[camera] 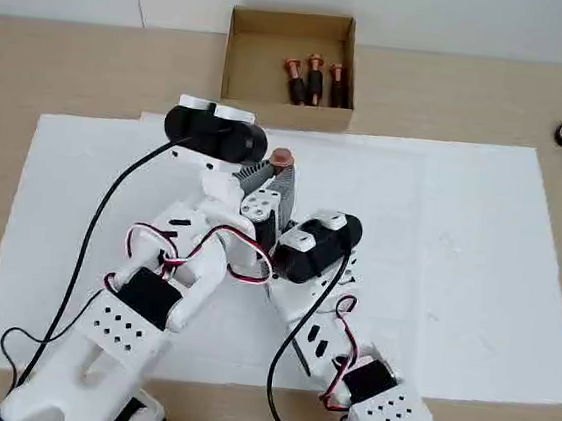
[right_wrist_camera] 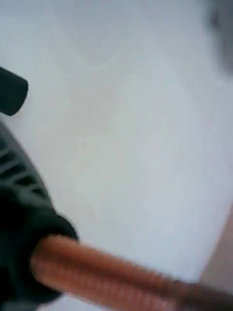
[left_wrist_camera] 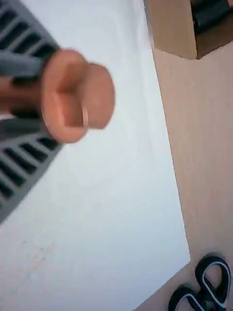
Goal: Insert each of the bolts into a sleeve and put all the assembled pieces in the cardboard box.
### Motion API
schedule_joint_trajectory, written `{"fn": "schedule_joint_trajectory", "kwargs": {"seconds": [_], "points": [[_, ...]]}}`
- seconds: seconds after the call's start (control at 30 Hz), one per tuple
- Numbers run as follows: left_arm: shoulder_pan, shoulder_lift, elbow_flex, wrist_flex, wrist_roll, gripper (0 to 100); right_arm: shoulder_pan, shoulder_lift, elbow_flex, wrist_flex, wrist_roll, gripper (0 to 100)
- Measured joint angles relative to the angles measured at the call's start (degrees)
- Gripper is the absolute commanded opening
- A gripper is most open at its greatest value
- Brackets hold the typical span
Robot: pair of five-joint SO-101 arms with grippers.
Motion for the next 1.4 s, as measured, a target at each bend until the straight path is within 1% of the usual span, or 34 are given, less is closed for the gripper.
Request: {"fn": "schedule_joint_trajectory", "kwargs": {"seconds": [0.23, 0.4, 0.8, 0.9, 1.03, 1.1, 1.23, 1.4], "points": [[0.0, 0.0, 0.0, 0.0, 0.0, 1, 0.0, 0.0, 0.0, 0.0, 0.0, 0.4], [0.0, 0.0, 0.0, 2.2, 0.0, 1, -0.18, 0.0, 0.0, 0.0, 0.0, 0.4], [0.0, -0.18, 0.0, 2.29, 0.0, 1, -0.18, 0.0, 0.0, 0.0, 0.0, 0.4], [0.0, -1.49, -0.09, 4.66, 0.0, 1, -0.26, 0.0, 0.0, 0.0, 0.0, 0.4], [1.49, -7.03, -0.09, 10.55, -0.26, 1, 0.09, 0.0, 0.0, 0.0, 0.0, 0.4], [1.93, -8.97, -0.09, 11.96, -0.35, 1, 0.44, 0.0, 0.0, 0.0, -0.88, 0.4], [2.11, -10.11, 0.62, 11.69, -0.44, 1, 0.44, 0.0, 0.0, 0.0, -2.29, 0.4], [2.11, -10.46, 3.08, 9.32, -0.44, 1, 0.44, 0.0, 0.0, 0.0, -2.46, 0.4]]}}
